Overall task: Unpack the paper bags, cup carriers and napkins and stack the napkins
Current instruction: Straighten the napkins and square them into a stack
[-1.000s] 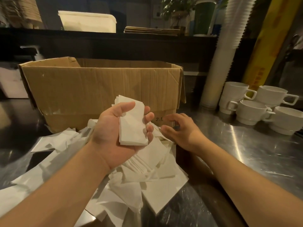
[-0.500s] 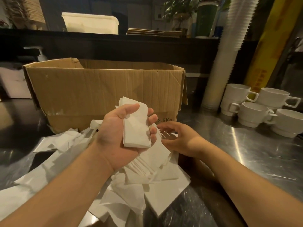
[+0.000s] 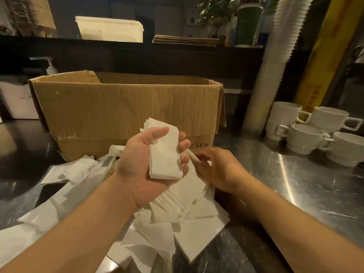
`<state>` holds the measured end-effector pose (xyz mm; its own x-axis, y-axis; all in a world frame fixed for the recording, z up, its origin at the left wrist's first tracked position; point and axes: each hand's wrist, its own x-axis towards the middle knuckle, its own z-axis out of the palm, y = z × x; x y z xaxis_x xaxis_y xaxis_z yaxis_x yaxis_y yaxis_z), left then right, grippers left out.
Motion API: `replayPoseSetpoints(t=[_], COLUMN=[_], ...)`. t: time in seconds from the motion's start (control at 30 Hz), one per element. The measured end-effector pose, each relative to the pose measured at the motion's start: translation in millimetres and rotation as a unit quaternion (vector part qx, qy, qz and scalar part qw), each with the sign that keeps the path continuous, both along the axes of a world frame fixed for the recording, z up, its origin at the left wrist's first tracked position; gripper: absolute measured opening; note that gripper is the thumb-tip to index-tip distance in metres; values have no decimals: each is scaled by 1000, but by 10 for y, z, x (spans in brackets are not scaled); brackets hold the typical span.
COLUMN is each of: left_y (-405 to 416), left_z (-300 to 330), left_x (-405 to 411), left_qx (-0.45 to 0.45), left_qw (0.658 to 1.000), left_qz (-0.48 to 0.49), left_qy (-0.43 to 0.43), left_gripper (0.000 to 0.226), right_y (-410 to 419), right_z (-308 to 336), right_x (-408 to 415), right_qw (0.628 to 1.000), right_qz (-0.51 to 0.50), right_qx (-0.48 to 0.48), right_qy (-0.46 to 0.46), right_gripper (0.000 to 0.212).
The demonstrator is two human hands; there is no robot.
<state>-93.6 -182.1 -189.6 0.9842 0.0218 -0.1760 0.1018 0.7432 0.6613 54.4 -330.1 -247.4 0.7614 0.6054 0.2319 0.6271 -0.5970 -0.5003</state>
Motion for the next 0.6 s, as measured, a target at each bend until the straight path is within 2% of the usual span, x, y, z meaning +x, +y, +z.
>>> replayPoseSetpoints(t=[0.07, 0.13, 0.23, 0.3, 0.37, 0.47, 0.6], left_y=[-1, -5, -3, -7, -12, -27, 5], left_z=[3, 7, 7, 10, 18, 24, -8], left_x=[-5, -10, -6, -5, -8, -11, 19], left_qx=[-2, 1, 3, 11, 12, 9, 2], left_qw=[1000, 1000, 1000, 1000, 1000, 999, 999], left_qz=[1, 5, 9, 10, 13, -6, -14], left_qy=[0, 0, -3, -7, -10, -38, -51], left_gripper=[41, 39, 39, 42, 42, 42, 38], right_y=[-23, -63, -104, -129, -175, -256, -273], right_z=[-4, 9, 88, 185, 299, 464, 580], right_x=[10, 19, -28, -64, -117, -205, -362], right_qw=[999, 994, 955, 933, 904, 822, 775], right_qz=[-40, -65, -81, -79, -42, 65, 187], right_qx=[15, 89, 262, 319, 378, 463, 435], right_qy=[-32, -20, 109, 145, 195, 326, 418], right_gripper=[17, 11, 33, 28, 21, 25, 34])
